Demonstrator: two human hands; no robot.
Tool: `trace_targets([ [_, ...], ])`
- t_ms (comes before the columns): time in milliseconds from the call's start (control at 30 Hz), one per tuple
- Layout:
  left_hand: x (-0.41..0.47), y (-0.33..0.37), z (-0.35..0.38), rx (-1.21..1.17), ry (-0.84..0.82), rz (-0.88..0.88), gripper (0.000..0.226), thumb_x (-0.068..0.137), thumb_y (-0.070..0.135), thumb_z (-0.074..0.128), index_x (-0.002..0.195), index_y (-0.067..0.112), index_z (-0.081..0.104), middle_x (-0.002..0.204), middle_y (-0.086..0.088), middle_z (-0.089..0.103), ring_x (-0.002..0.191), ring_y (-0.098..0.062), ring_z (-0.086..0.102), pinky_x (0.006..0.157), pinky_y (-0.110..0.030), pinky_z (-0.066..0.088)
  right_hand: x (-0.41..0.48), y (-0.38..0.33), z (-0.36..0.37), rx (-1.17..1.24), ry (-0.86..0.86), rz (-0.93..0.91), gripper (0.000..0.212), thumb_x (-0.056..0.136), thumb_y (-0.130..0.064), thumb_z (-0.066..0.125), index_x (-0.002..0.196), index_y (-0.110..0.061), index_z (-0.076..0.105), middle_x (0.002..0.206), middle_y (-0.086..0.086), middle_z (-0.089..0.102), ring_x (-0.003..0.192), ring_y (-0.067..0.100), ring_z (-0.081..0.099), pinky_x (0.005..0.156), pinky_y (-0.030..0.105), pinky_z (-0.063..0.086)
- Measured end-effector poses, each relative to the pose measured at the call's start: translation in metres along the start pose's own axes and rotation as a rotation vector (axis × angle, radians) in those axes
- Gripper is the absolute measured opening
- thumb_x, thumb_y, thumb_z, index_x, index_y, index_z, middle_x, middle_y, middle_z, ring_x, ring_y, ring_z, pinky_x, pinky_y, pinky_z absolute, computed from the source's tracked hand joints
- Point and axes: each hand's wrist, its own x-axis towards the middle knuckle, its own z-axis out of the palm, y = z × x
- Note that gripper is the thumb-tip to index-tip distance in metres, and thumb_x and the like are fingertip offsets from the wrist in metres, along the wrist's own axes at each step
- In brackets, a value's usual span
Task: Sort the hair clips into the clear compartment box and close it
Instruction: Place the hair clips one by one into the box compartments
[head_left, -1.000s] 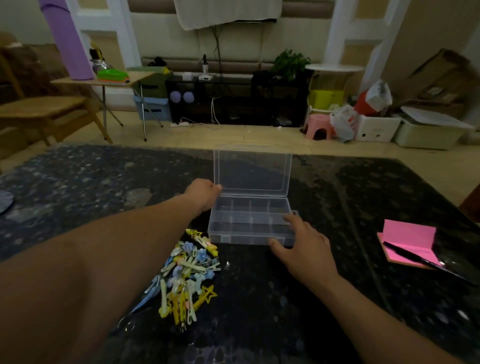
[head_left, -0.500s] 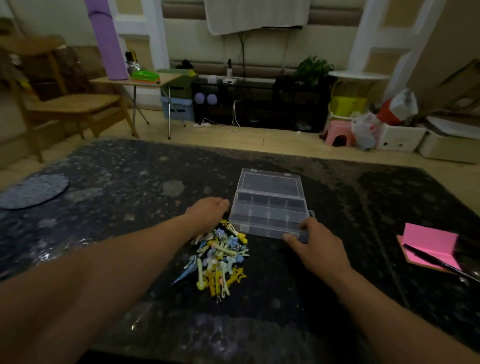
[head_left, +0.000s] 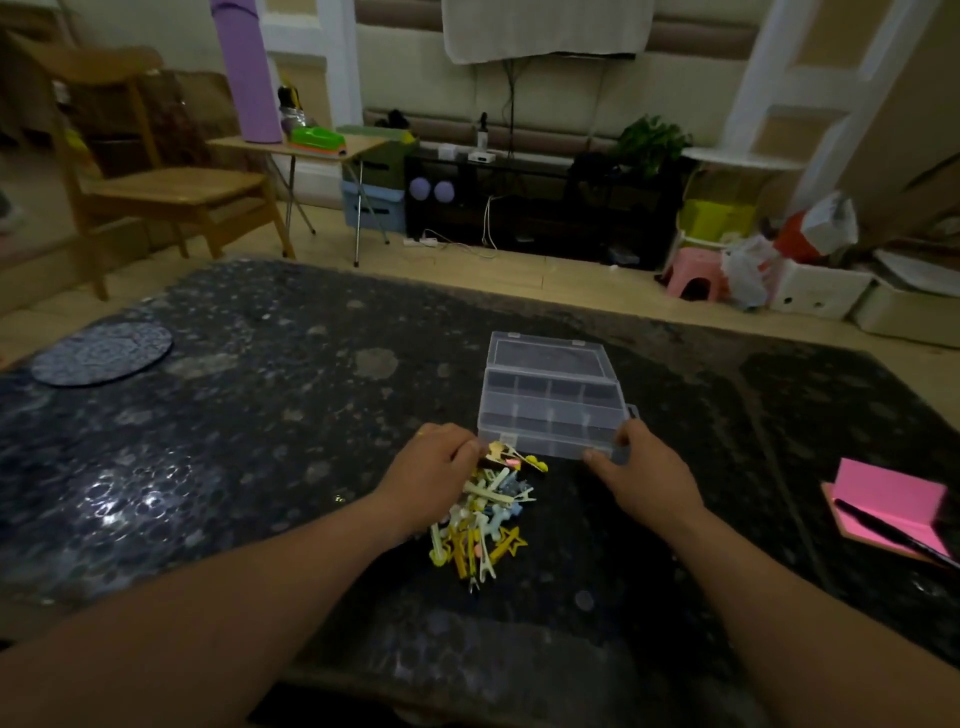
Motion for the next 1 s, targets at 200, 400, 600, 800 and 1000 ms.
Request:
trace_targets([
  [200, -0.009, -0.002, -0.004, -0.118, 0.106, 0.065, 0.03, 0.109, 0.021, 0.043, 0.114, 0.02, 0.073, 0.105, 0.008, 0.065, 0.104, -0.01, 0.056, 0.09, -0.027, 0.045, -0.003, 0.001, -0.004, 0.064, 0.018, 0.014, 0.058, 0.094, -0.066, 0.066, 0.136, -0.03, 0.049, 0.136, 0.006, 0.065, 0.11, 0.022, 0.068, 0.093, 0.045, 0.061],
  [400, -0.004, -0.028, -0.03, -0.122, 0.214, -0.093, 0.033, 0.109, 0.025, 0.041, 0.122, 0.02, 0.071, 0.117, 0.002, 0.068, 0.104, -0.015, 0.062, 0.088, -0.03, 0.046, -0.014, -0.017, -0.016, -0.043, 0.262, -0.213, 0.009, 0.102, -0.037, 0.063, 0.107, -0.029, 0.062, 0.101, -0.006, 0.066, 0.088, 0.009, 0.063, 0.082, 0.037, 0.06],
  [600, -0.012, -0.037, -0.024, 0.152, 0.155, 0.005, 0.044, 0.106, 0.035, 0.037, 0.128, 0.02, 0.072, 0.131, 0.003, 0.068, 0.122, -0.016, 0.057, 0.104, -0.03, 0.042, -0.019, -0.043, 0.033, -0.171, 0.003, -0.462, 0.023, 0.107, -0.026, 0.051, 0.11, -0.027, 0.073, 0.105, -0.005, 0.07, 0.097, 0.016, 0.065, 0.085, 0.039, 0.059],
  [800, -0.01, -0.039, -0.022, 0.331, 0.002, 0.033, 0.064, 0.097, 0.05, 0.017, 0.143, 0.037, 0.059, 0.155, 0.018, 0.048, 0.147, -0.006, 0.035, 0.124, -0.039, 0.022, -0.012, -0.043, 0.038, -0.201, 0.01, -0.437, 0.015, 0.105, -0.032, 0.054, 0.1, -0.026, 0.067, 0.099, -0.007, 0.061, 0.09, 0.014, 0.058, 0.078, 0.04, 0.059],
  [1000, -0.004, -0.04, -0.024, 0.141, 0.131, -0.062, 0.052, 0.102, 0.038, 0.03, 0.147, 0.03, 0.055, 0.15, 0.01, 0.054, 0.141, -0.007, 0.042, 0.124, -0.038, 0.025, -0.015, -0.039, 0.009, 0.048, 0.039, -0.314, 0.015, 0.103, -0.031, 0.063, 0.089, -0.025, 0.063, 0.08, -0.008, 0.064, 0.07, 0.008, 0.061, 0.062, 0.031, 0.051],
])
